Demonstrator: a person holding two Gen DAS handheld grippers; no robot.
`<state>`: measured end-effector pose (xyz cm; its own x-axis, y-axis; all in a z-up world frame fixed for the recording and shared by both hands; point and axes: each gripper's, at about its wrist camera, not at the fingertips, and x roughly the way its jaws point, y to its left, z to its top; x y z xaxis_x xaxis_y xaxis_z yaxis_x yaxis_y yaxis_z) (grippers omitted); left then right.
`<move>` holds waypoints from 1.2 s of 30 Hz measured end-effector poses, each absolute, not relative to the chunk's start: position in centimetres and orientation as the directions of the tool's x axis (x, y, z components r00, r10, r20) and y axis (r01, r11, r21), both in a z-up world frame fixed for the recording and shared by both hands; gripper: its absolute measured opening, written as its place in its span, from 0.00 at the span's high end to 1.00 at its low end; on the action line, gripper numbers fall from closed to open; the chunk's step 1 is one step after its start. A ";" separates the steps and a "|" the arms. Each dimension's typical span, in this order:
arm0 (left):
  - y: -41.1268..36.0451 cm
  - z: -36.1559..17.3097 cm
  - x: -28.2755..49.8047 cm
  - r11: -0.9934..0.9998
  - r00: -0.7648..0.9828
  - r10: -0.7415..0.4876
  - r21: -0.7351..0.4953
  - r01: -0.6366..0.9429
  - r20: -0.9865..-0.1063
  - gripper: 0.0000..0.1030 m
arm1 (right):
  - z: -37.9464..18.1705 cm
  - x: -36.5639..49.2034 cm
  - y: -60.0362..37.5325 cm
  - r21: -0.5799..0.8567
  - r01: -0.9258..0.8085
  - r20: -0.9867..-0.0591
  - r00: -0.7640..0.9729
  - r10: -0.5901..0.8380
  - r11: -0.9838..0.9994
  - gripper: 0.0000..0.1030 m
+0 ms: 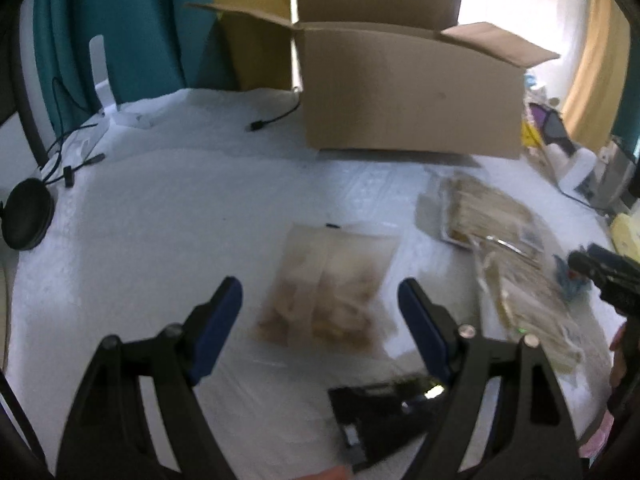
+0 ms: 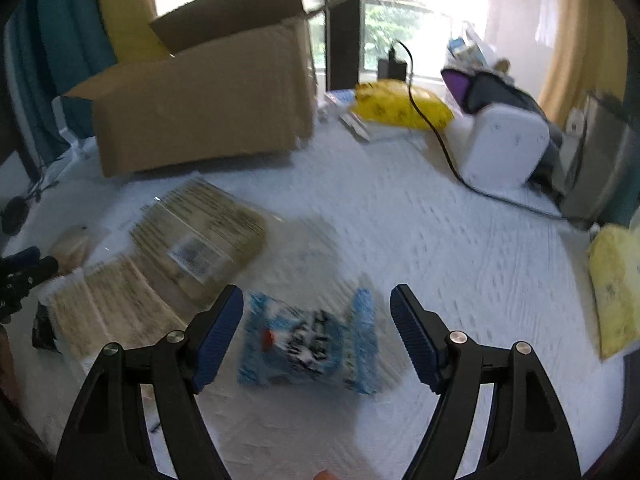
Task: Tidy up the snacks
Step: 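Grasp small biscuit bag with left tool while right tool grasps blue candy packet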
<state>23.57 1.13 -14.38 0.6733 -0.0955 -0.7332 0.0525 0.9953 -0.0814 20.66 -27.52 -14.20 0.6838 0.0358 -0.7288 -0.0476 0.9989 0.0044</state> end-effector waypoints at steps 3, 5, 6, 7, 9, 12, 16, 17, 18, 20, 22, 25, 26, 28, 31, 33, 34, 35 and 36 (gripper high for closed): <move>1.0 -15.2 24.8 0.997 0.647 -0.072 -0.029 0.077 -0.759 0.21 | -15.1 21.0 -28.6 0.022 -0.032 -0.744 0.667 0.038 0.999 0.23; 0.8 -16.2 25.6 0.994 0.607 -0.067 -0.002 0.107 -0.792 0.21 | -15.4 21.2 -29.3 0.051 -0.028 -0.748 0.661 0.057 0.998 0.23; 0.6 -16.6 25.9 0.994 0.597 -0.059 0.009 0.110 -0.800 0.20 | -15.6 21.3 -29.6 0.070 -0.025 -0.752 0.656 0.069 0.997 0.23; 0.6 -16.6 25.9 0.994 0.599 -0.058 0.012 0.113 -0.798 0.20 | -15.6 21.4 -29.9 0.088 -0.024 -0.754 0.651 0.082 0.996 0.23; 0.5 -16.7 26.3 0.993 0.596 -0.065 0.010 0.121 -0.800 0.20 | -15.7 21.4 -30.1 0.108 -0.030 -0.757 0.646 0.102 0.994 0.23; 0.5 -16.8 26.7 0.992 0.597 -0.069 0.007 0.125 -0.799 0.20 | -16.0 21.5 -30.0 0.115 -0.036 -0.763 0.636 0.112 0.993 0.23; 0.2 -16.6 26.4 0.990 0.607 -0.083 0.005 0.141 -0.791 0.35 | -16.1 21.5 -29.0 0.055 -0.049 -0.774 0.629 0.074 0.997 0.23; 0.1 -16.6 26.3 0.990 0.609 -0.080 0.006 0.138 -0.789 0.45 | -16.1 21.5 -28.6 0.039 -0.059 -0.776 0.627 0.067 0.998 0.24; 0.2 -16.5 26.2 0.991 0.608 -0.086 -0.005 0.134 -0.789 0.49 | -16.2 21.5 -28.2 0.018 -0.070 -0.778 0.625 0.058 0.997 0.29; 0.3 -16.3 26.3 0.992 0.610 -0.093 -0.020 0.126 -0.787 0.51 | -16.2 21.4 -27.5 -0.009 -0.101 -0.774 0.630 0.057 0.995 0.56; 0.5 -15.7 26.0 0.992 0.614 -0.102 -0.036 0.119 -0.783 0.52 | -16.2 21.3 -27.2 -0.004 -0.111 -0.771 0.633 0.067 0.994 0.58; 0.6 -14.5 25.5 0.992 0.636 -0.099 -0.030 0.119 -0.765 0.53 | -16.0 21.3 -27.4 0.025 -0.118 -0.769 0.632 0.095 0.993 0.64; 0.5 -14.2 25.4 0.992 0.642 -0.100 -0.028 0.121 -0.760 0.53 | -15.8 21.4 -27.4 0.035 -0.122 -0.768 0.632 0.105 0.992 0.65; 0.5 -13.4 25.2 0.992 0.654 -0.098 -0.023 0.123 -0.751 0.53 | -15.1 21.3 -27.3 0.032 -0.129 -0.756 0.646 0.108 0.991 0.65; 0.5 -12.4 25.0 0.993 0.671 -0.094 -0.023 0.114 -0.736 0.53 | -13.8 21.5 -27.0 0.035 -0.144 -0.736 0.666 0.123 0.989 0.65; 0.4 -11.4 24.8 0.993 0.688 -0.091 -0.017 0.113 -0.720 0.53 | -12.8 21.8 -26.8 0.037 -0.151 -0.720 0.681 0.131 0.988 0.65; 0.4 -10.8 24.8 0.993 0.698 -0.093 -0.016 0.115 -0.710 0.53 | -12.2 22.0 -26.8 0.039 -0.156 -0.713 0.688 0.136 0.987 0.65; 0.4 -10.3 24.8 0.993 0.706 -0.093 -0.015 0.116 -0.702 0.53 | -11.7 22.2 -26.7 0.037 -0.161 -0.704 0.696 0.140 0.986 0.65; 0.4 -9.9 24.9 0.993 0.715 -0.091 -0.013 0.115 -0.693 0.53 | -11.2 22.4 -26.6 0.035 -0.166 -0.698 0.702 0.143 0.985 0.65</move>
